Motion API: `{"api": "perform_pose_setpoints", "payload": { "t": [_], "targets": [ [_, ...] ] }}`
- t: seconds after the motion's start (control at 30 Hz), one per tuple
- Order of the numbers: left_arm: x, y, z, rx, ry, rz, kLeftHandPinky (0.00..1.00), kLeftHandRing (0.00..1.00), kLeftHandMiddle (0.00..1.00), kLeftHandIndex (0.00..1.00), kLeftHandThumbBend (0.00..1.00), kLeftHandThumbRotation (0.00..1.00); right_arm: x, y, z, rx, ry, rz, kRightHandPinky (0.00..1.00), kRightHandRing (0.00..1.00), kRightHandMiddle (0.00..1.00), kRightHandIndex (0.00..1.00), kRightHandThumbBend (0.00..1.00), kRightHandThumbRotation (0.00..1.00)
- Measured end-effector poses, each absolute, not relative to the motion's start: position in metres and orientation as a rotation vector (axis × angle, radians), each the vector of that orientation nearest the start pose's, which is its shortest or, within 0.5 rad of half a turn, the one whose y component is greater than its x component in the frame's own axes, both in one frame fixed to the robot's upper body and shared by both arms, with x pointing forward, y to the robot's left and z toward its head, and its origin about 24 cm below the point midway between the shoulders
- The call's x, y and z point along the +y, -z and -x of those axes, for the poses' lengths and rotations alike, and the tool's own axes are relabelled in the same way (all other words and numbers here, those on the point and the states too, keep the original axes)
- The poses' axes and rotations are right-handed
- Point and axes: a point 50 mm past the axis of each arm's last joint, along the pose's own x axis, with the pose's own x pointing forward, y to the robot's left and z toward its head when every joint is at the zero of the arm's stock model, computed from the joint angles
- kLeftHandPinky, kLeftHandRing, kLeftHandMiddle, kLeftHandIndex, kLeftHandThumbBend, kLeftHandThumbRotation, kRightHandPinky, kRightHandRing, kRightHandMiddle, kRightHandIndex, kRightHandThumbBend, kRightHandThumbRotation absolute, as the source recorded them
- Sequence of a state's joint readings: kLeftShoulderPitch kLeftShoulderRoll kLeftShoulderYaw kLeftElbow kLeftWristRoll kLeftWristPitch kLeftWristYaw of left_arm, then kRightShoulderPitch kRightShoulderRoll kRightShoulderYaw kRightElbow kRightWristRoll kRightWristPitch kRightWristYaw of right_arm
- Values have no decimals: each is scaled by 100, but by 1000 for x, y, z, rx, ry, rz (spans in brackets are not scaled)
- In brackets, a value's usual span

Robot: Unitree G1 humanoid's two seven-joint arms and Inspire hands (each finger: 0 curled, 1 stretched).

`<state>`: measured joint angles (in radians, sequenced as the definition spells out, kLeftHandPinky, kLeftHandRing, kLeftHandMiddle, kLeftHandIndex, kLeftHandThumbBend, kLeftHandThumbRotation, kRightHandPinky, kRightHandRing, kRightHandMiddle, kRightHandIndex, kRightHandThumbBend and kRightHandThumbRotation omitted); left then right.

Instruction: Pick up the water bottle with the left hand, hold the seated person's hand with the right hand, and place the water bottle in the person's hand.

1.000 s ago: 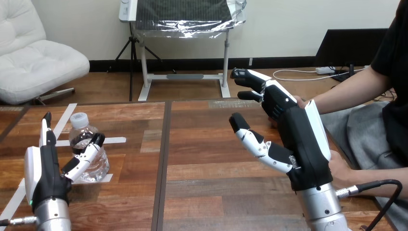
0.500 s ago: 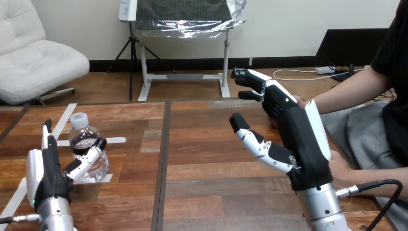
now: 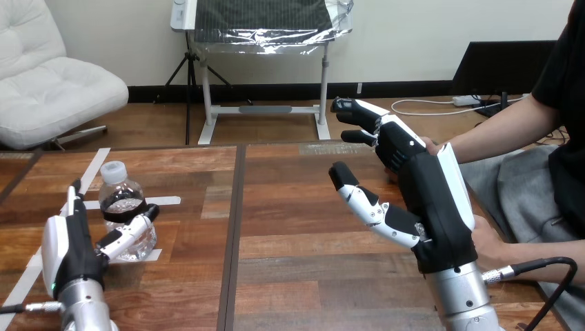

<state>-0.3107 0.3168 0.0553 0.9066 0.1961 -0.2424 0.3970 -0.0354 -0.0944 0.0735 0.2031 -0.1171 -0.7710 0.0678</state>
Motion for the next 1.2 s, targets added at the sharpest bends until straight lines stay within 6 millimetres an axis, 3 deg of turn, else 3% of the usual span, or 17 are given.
{"api": "perform_pose_setpoints", "payload": {
  "t": [0.6, 1.2],
  "targets": [
    [255, 15, -296, 283, -382, -625, 77, 86, 90, 89, 95, 46, -134, -71, -238, -594, -230, 199, 75, 83, 83, 77, 41, 22],
    [254, 10, -304, 295, -390, -650, 73, 82, 86, 84, 91, 41, -133, -71, -238, -593, -246, 199, 76, 84, 84, 77, 41, 22]
  ]
}}
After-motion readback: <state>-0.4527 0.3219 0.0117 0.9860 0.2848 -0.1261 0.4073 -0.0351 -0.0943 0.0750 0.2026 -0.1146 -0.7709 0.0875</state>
